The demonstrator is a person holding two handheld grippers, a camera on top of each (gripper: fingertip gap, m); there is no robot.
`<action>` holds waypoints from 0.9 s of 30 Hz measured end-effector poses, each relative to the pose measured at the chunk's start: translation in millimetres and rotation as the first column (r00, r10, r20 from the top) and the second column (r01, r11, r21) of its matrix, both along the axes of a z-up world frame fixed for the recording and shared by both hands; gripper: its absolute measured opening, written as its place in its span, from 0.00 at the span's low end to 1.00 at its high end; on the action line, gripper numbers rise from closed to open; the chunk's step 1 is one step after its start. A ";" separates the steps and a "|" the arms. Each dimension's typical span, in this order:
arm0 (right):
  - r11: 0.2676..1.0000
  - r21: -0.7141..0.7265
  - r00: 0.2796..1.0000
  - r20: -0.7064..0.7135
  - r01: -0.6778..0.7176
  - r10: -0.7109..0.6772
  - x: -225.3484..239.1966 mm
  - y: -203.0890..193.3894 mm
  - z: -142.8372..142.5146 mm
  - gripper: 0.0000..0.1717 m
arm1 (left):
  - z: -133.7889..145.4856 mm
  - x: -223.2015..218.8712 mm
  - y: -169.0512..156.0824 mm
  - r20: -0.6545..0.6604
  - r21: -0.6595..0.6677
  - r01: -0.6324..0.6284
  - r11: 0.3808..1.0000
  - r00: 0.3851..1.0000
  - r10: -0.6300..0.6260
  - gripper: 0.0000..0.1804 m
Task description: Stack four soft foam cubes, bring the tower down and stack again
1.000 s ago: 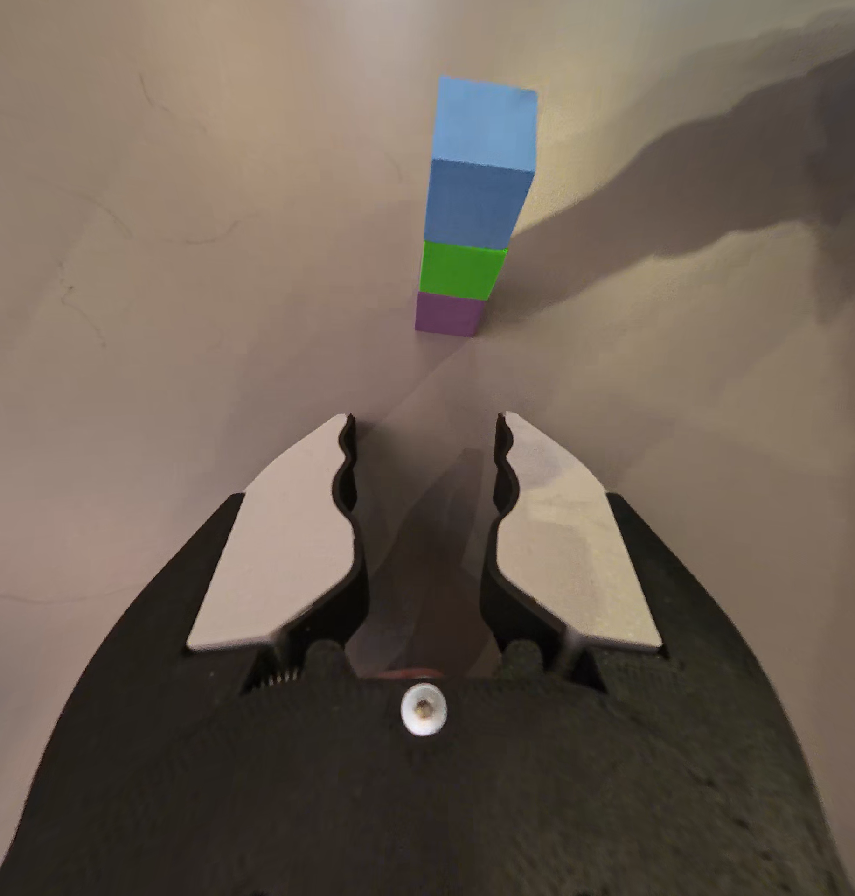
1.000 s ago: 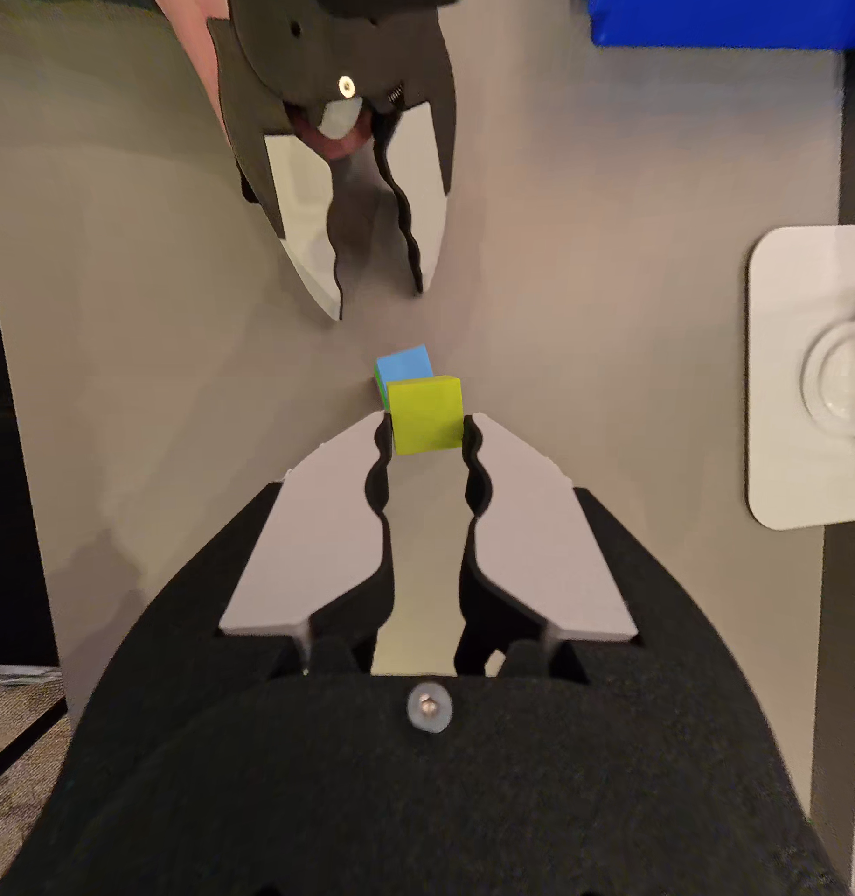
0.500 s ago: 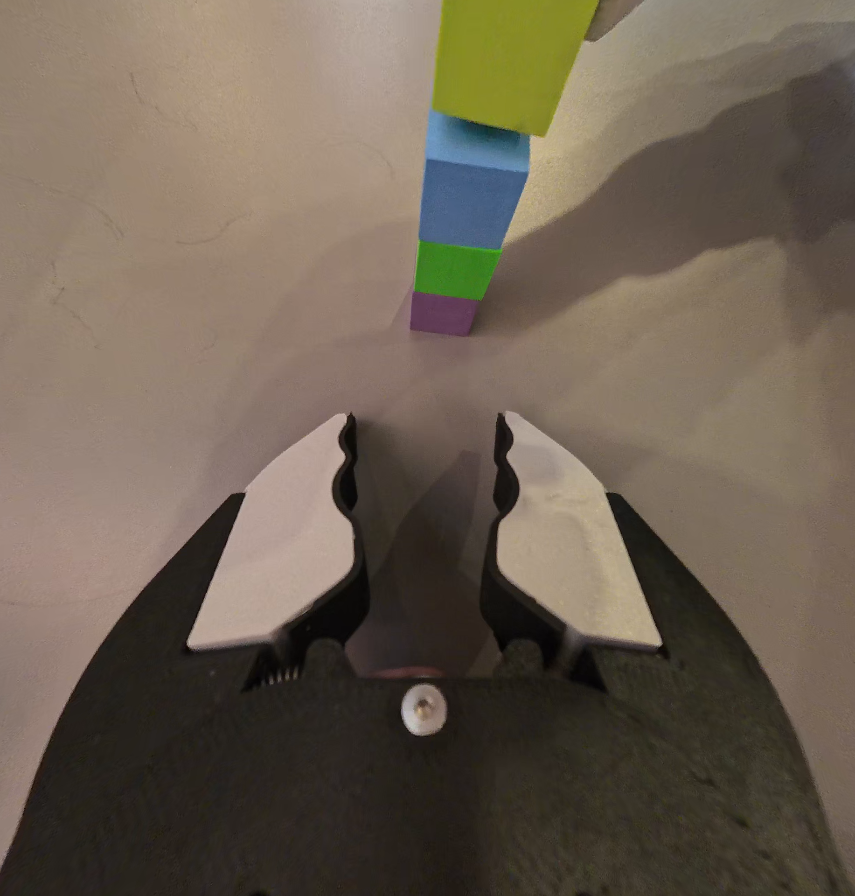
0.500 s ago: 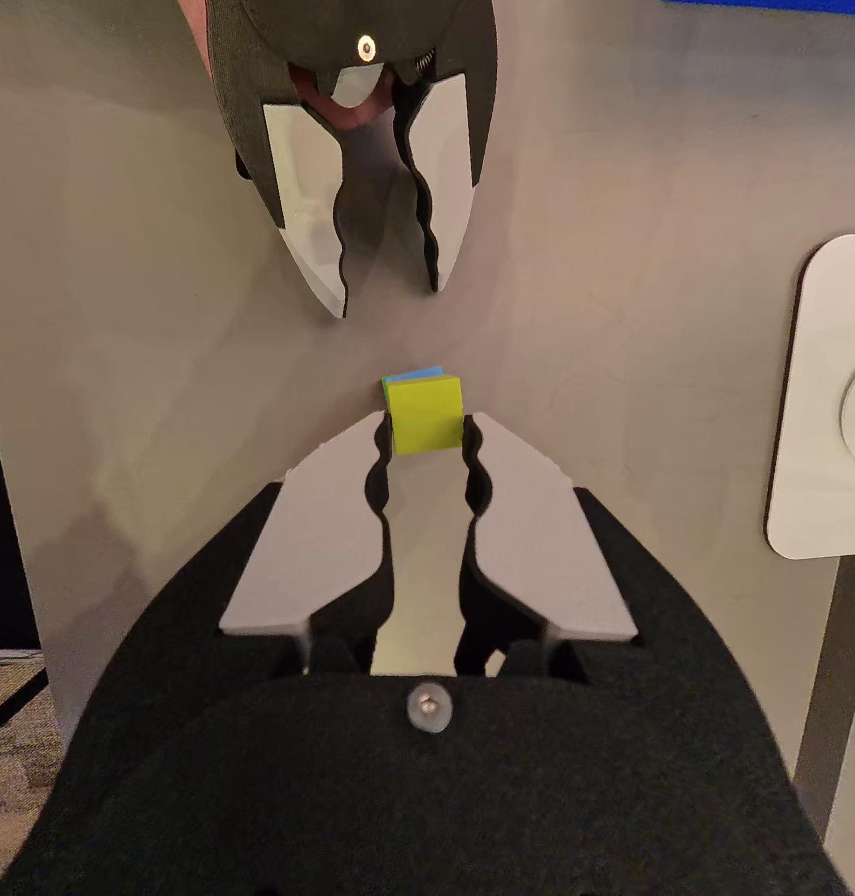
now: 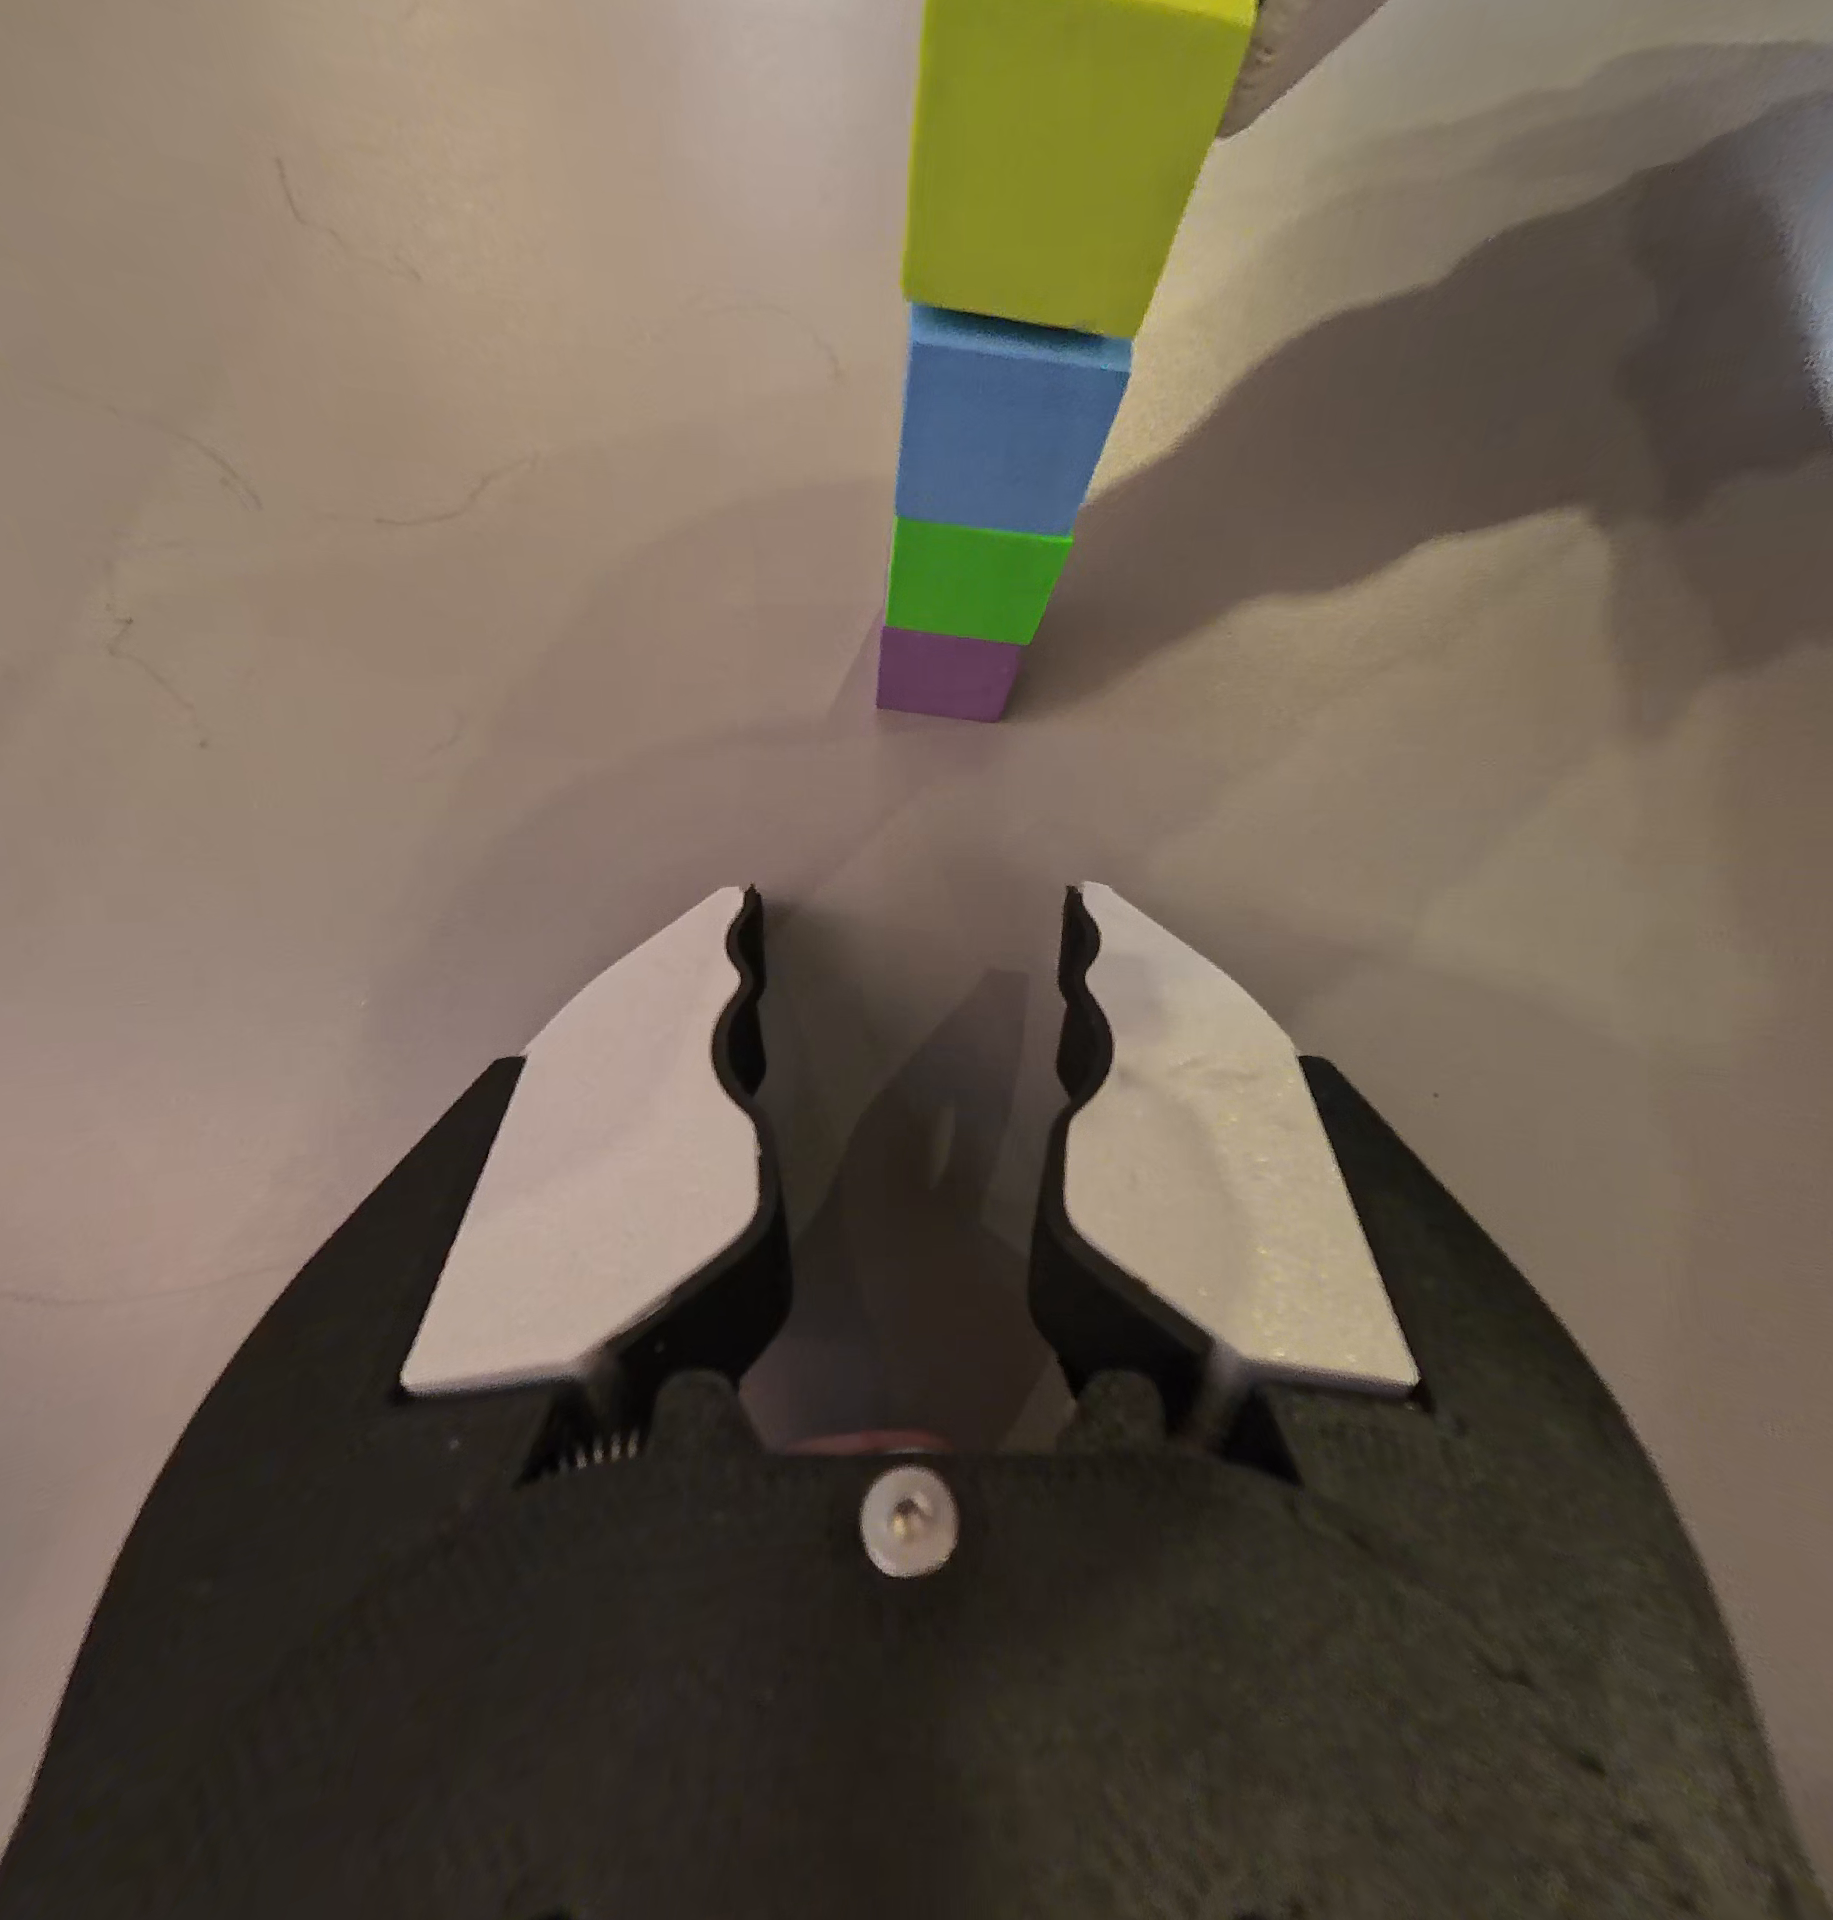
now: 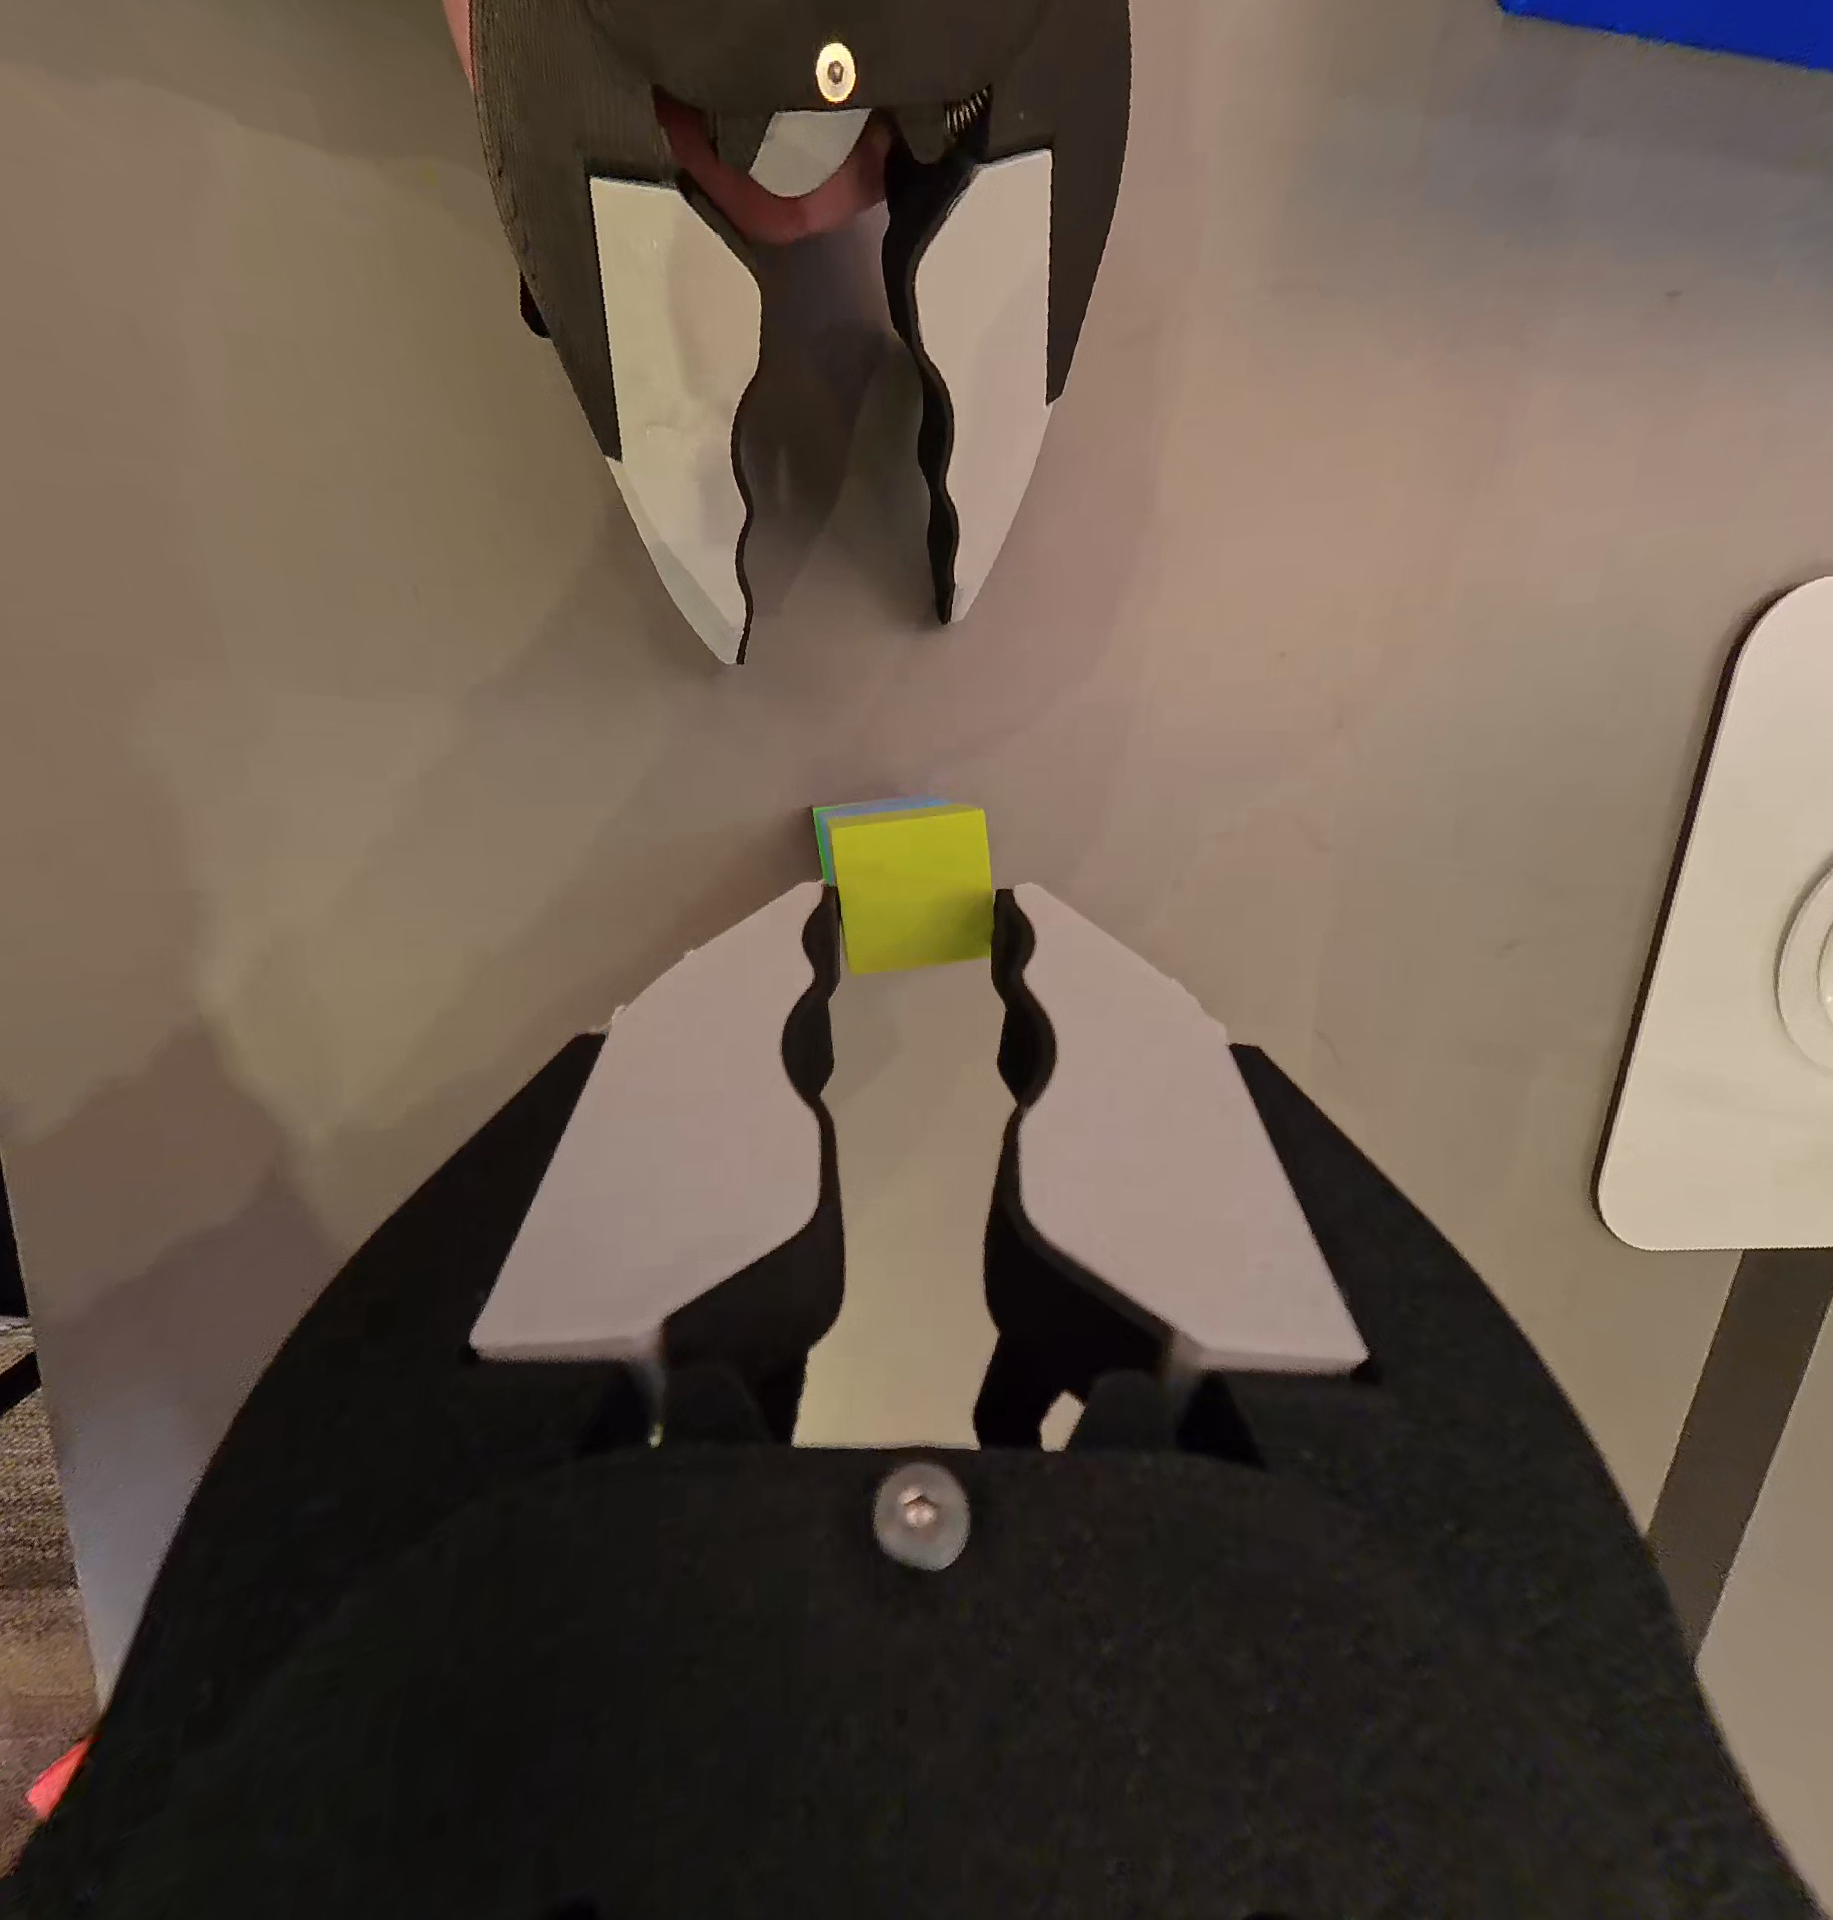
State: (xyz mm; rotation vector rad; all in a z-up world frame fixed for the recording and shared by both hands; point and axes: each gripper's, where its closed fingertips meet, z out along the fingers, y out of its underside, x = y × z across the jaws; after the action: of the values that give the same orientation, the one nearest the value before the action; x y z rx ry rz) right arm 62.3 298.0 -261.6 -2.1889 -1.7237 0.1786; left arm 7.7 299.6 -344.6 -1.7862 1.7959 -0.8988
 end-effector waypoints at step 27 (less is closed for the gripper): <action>0.987 0.051 0.979 -0.144 0.150 -0.142 37.8 -2.2 42.6 0.30 | -1.6 -0.2 0.6 -0.010 0.009 -0.001 1.000 1.000 0.001 0.30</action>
State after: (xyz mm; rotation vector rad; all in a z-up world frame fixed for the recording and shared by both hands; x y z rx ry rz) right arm 100.0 295.8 -218.9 -2.1918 -1.4685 0.2326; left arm 7.5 300.2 -346.2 -1.7889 1.8026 -0.8814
